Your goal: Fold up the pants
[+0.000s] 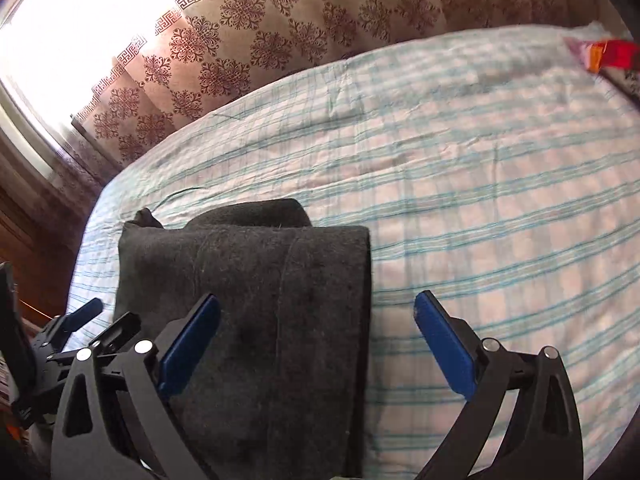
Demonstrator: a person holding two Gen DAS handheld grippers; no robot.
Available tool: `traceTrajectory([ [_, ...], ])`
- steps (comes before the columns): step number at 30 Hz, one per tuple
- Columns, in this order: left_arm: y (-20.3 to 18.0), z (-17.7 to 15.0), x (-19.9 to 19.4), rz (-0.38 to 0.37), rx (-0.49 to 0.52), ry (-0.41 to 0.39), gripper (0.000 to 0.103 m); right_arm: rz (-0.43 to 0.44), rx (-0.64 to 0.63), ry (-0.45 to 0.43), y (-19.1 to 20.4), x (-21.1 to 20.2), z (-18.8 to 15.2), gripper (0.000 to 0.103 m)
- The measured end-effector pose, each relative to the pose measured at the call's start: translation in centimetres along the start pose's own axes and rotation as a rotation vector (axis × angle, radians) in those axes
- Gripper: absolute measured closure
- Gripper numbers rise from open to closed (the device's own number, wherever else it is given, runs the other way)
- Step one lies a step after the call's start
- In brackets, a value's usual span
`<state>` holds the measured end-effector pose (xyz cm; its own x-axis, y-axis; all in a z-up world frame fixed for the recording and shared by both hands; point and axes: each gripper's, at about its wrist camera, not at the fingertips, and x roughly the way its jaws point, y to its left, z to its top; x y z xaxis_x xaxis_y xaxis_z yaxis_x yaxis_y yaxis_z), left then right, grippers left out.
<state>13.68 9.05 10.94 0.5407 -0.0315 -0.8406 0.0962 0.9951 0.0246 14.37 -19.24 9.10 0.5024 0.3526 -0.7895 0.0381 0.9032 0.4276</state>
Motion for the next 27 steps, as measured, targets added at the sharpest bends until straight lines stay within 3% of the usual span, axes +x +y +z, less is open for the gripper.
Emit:
traceTrajectory([
  [6, 0.9, 4.2, 4.8, -0.051, -0.076, 0.067, 0.002, 0.207, 0.004, 0.070, 0.1, 4.0, 1.4, 0.052],
  [9, 1.7, 4.3, 5.9, -0.061, -0.136, 0.074, 0.002, 0.177, -0.089, 0.023, 2.1, 3.4, 2.1, 0.060],
  [13, 2.3, 3.4, 5.1, 0.018, -0.181, -0.008, 0.002, 0.086, -0.302, -0.104, 6.7, 1.2, 3.0, 0.072],
  [17, 2.6, 3.3, 6.1, 0.029, -0.197, -0.020, 0.002, 0.037, -0.306, -0.093, 5.7, 4.7, 3.8, 0.072],
  [19, 2.3, 3.2, 7.0, 0.016, -0.204, -0.020, 0.002, 0.063, -0.280, -0.097, 4.0, 5.8, 3.6, 0.072],
  [24, 2.2, 3.2, 7.3, -0.011, -0.200, -0.015, 0.002, 0.104, -0.209, -0.088, 2.4, 5.0, 3.3, 0.064],
  [27, 2.7, 3.1, 6.8, -0.026, -0.207, -0.009, 0.002, 0.009, -0.284, -0.181, 4.6, 0.8, 2.6, 0.057],
])
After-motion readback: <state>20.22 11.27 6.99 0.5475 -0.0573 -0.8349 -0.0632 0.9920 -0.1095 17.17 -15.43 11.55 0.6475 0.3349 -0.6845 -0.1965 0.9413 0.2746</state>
